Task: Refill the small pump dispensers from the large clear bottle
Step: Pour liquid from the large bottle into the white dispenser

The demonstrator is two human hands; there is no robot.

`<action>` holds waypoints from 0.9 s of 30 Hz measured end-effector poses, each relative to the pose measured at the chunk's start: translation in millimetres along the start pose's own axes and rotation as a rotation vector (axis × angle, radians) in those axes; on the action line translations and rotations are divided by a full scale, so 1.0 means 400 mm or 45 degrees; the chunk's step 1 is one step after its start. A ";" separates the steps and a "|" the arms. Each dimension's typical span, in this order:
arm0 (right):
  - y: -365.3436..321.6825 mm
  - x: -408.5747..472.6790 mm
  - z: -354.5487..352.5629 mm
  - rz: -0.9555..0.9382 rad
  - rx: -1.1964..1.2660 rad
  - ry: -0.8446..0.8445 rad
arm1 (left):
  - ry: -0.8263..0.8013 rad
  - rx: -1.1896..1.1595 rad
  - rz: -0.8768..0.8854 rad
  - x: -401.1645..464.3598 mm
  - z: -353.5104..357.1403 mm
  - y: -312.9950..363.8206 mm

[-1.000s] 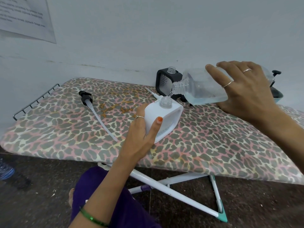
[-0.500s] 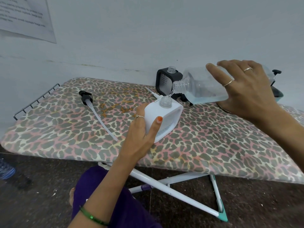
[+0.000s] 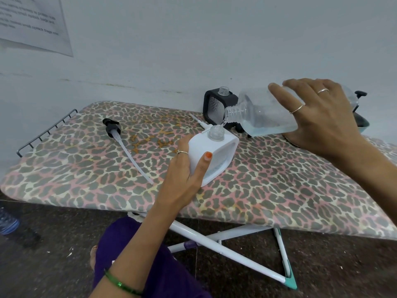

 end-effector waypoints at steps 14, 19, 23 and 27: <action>0.003 -0.001 0.001 -0.017 -0.009 0.010 | -0.011 -0.014 -0.003 -0.002 0.003 -0.004; 0.002 0.000 0.000 -0.015 -0.010 0.001 | -0.010 -0.015 0.005 -0.002 0.002 -0.002; 0.001 0.001 0.000 -0.020 -0.006 0.005 | -0.014 -0.016 0.002 -0.003 0.003 -0.003; 0.001 0.002 -0.001 -0.016 -0.010 -0.002 | -0.015 -0.009 0.005 -0.003 0.003 -0.005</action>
Point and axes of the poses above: each hand's wrist, its own x-axis towards the middle knuckle, its own z-axis out of the palm, y = z × x, the point moved 7 cm from there along x, towards the middle knuckle, and after that the axes turned 7 degrees about x, right-handed, at the moved point
